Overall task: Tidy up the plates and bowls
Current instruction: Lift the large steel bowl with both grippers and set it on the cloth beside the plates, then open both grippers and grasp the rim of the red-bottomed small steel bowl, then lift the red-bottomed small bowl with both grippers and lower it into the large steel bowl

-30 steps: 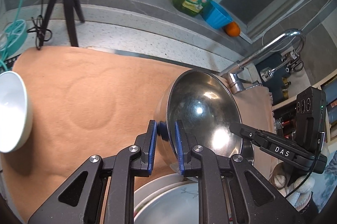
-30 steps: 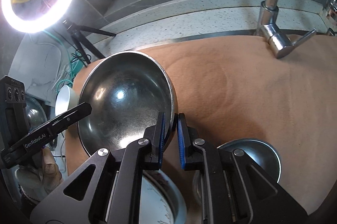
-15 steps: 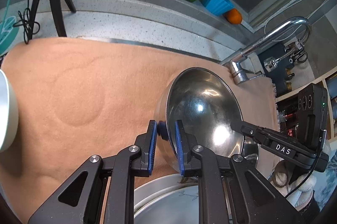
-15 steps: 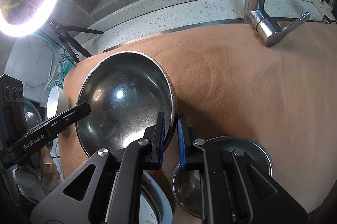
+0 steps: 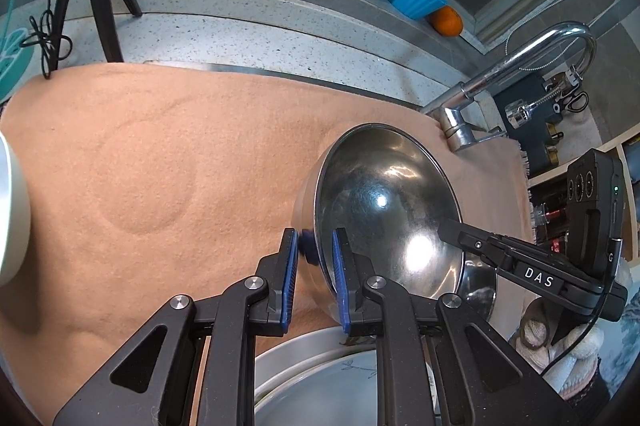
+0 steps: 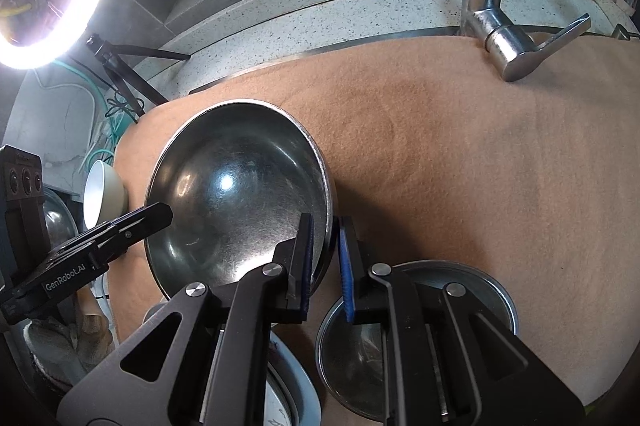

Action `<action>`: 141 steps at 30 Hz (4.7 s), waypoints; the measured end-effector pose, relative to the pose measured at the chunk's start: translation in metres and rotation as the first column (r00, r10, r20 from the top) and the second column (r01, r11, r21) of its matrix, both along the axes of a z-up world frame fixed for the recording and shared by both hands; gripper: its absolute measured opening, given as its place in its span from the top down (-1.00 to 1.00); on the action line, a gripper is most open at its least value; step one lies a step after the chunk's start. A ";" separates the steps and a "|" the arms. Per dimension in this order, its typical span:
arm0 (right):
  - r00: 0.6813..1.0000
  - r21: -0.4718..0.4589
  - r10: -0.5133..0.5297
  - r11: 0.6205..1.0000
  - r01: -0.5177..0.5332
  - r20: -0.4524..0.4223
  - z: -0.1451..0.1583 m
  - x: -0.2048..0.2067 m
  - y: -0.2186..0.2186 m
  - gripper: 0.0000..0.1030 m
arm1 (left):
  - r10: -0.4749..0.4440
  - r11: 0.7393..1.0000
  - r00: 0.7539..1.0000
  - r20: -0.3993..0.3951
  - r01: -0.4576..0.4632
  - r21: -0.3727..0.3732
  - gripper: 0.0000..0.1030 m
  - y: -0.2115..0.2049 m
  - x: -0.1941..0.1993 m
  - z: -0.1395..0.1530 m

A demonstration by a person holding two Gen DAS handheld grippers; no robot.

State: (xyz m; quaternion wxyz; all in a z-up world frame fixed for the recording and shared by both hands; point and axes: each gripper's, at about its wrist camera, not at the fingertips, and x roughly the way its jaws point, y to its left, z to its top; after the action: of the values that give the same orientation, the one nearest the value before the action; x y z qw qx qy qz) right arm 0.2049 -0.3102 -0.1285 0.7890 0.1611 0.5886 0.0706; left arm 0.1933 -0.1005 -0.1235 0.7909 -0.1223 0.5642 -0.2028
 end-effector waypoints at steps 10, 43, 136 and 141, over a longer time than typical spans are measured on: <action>1.000 0.007 0.008 1.000 -0.008 0.029 0.009 -0.002 -0.005 0.61 | 0.007 0.999 0.999 0.052 -0.009 0.037 0.70 -0.001 -0.005 0.012; 0.997 -0.038 -0.030 0.999 0.033 0.077 0.026 -0.075 -0.092 0.17 | -0.134 0.989 0.991 0.011 0.134 -0.054 0.65 -0.092 -0.079 0.016; 0.987 0.017 0.099 0.995 -0.102 0.124 0.068 -0.015 -0.022 0.85 | 0.022 0.992 0.997 0.074 -0.012 -0.128 0.71 -0.029 -0.029 0.048; 0.985 0.008 0.136 0.990 -0.138 0.106 0.059 -0.002 -0.002 0.85 | 0.047 0.993 0.998 0.047 -0.041 -0.108 0.71 -0.015 -0.023 0.038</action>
State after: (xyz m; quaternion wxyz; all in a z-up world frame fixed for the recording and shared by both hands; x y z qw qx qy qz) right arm 0.2027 -0.3121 -0.0697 0.8109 0.1225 0.5554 0.1377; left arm 0.1706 -0.1155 -0.0860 0.8013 -0.1718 0.5298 -0.2183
